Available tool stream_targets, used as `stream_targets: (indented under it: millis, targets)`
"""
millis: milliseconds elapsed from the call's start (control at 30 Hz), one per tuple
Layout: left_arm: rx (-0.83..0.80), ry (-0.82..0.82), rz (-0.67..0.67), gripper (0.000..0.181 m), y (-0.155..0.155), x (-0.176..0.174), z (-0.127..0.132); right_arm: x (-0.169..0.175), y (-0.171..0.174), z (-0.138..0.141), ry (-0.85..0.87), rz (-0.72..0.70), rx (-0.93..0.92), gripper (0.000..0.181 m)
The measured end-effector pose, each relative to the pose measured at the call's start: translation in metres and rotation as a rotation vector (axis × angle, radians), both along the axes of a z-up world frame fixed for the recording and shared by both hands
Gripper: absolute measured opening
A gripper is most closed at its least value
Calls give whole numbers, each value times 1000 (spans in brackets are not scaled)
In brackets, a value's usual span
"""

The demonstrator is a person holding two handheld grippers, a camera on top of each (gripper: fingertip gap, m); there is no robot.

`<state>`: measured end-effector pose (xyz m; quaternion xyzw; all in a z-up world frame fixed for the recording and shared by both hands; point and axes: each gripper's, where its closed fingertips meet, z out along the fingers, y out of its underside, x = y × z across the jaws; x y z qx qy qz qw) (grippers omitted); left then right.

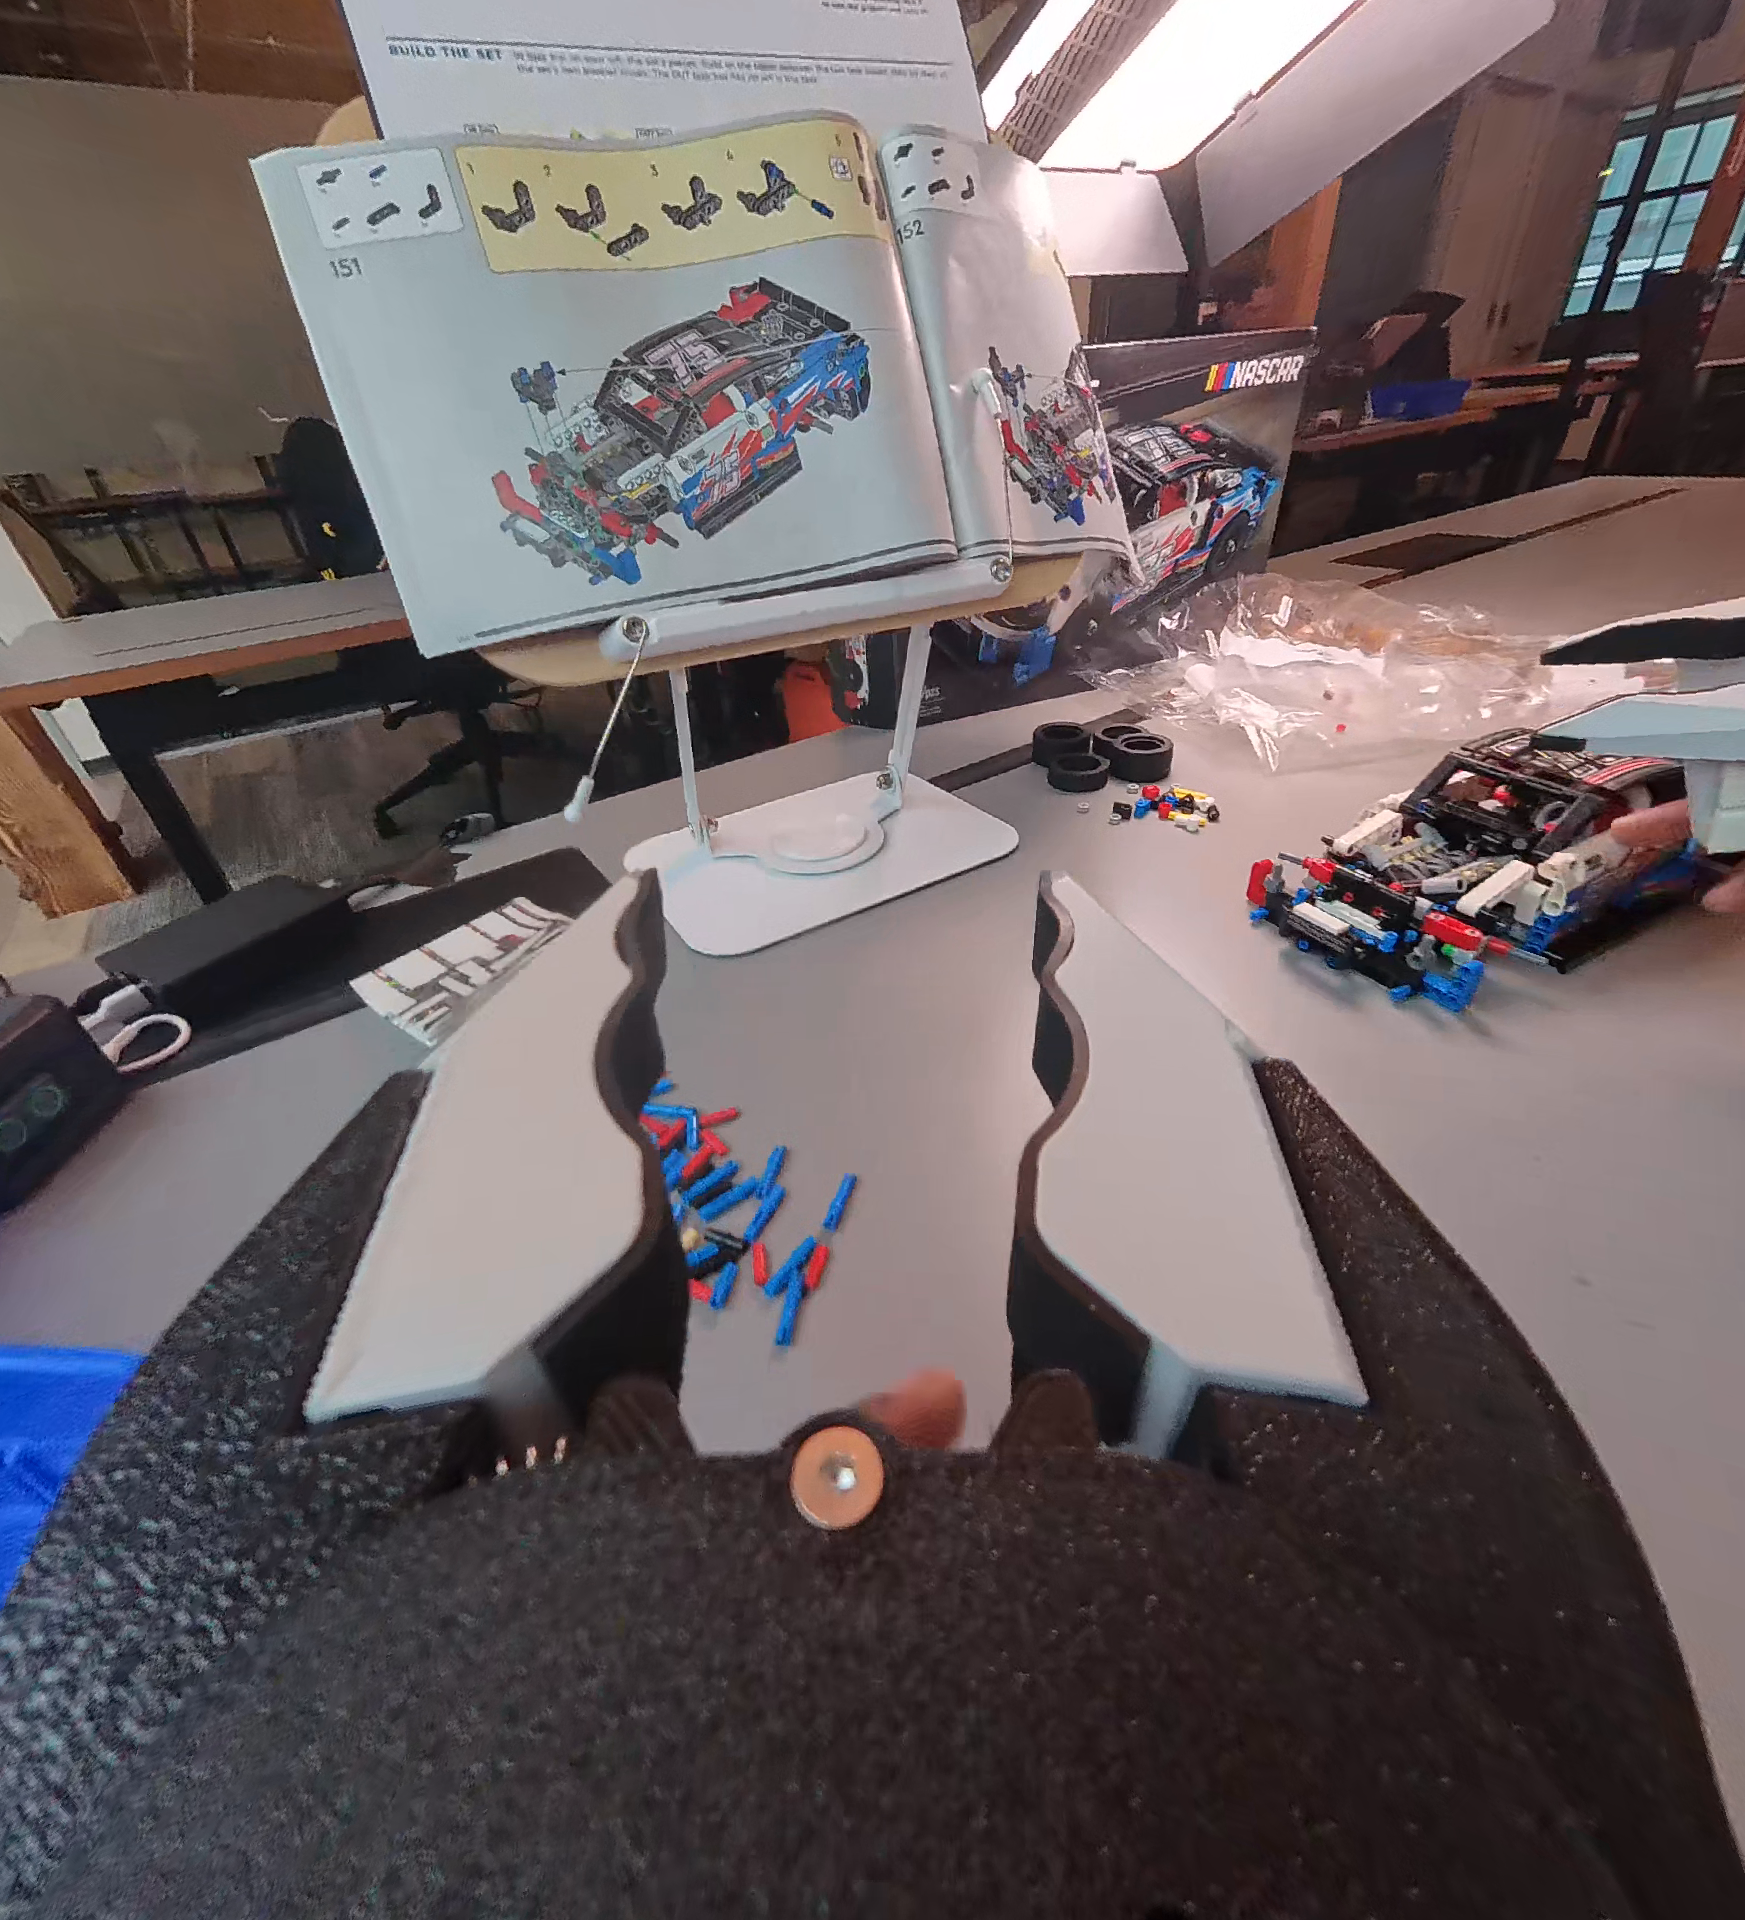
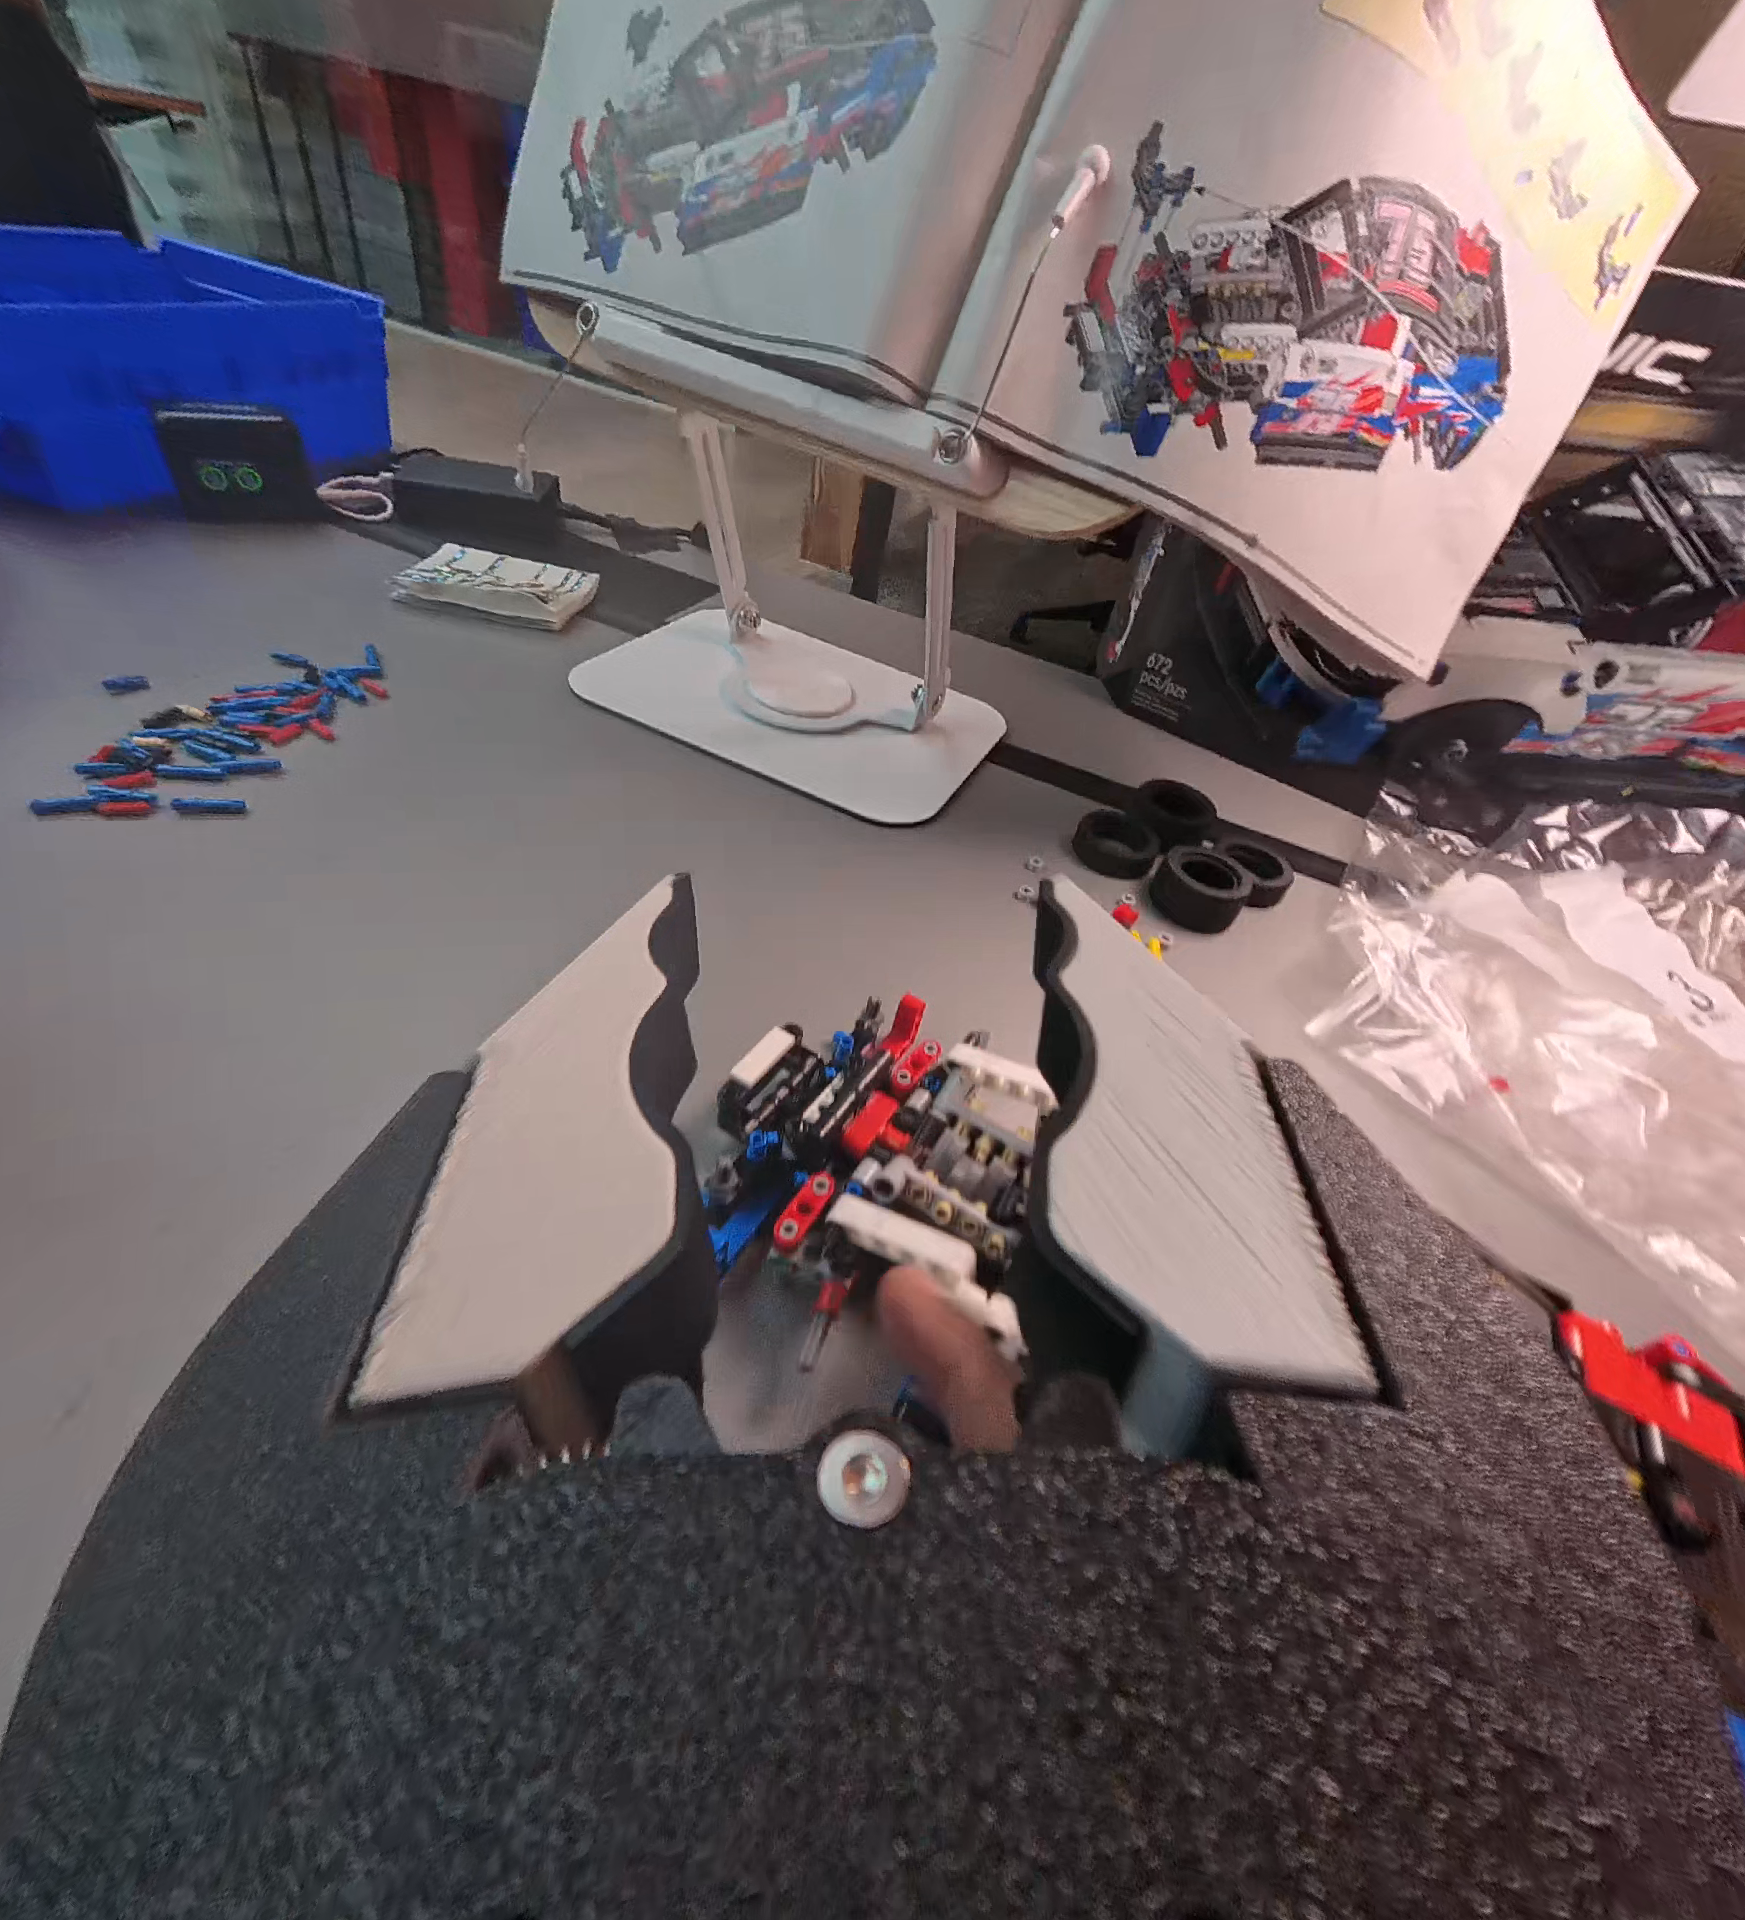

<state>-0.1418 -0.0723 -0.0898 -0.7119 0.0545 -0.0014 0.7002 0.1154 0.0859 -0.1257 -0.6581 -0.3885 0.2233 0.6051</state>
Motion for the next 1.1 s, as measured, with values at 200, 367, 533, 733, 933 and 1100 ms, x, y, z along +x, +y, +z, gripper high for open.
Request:
stream_targets:
  millis: [200,367,533,733,933,1100]
  targets:
    - [4,-129,11,83,-50,29,-13,57,-39,5,150,-81,-27,64]
    - [45,-107,113,89,-86,40,-21,95,-61,3,205,-142,-26,64]
    - [13,-111,186,93,-94,33,-38,103,-70,3,225,-157,-22,64]
    - [-57,-79,164,95,-83,38,-49,83,-63,-10,140,-147,-39,70]
    - [-129,49,138,96,-69,52,-59,80,-55,-16,72,-221,-18,79]
    - [-142,42,143,91,-67,50,-60,78,-63,-12,57,-201,0,80]
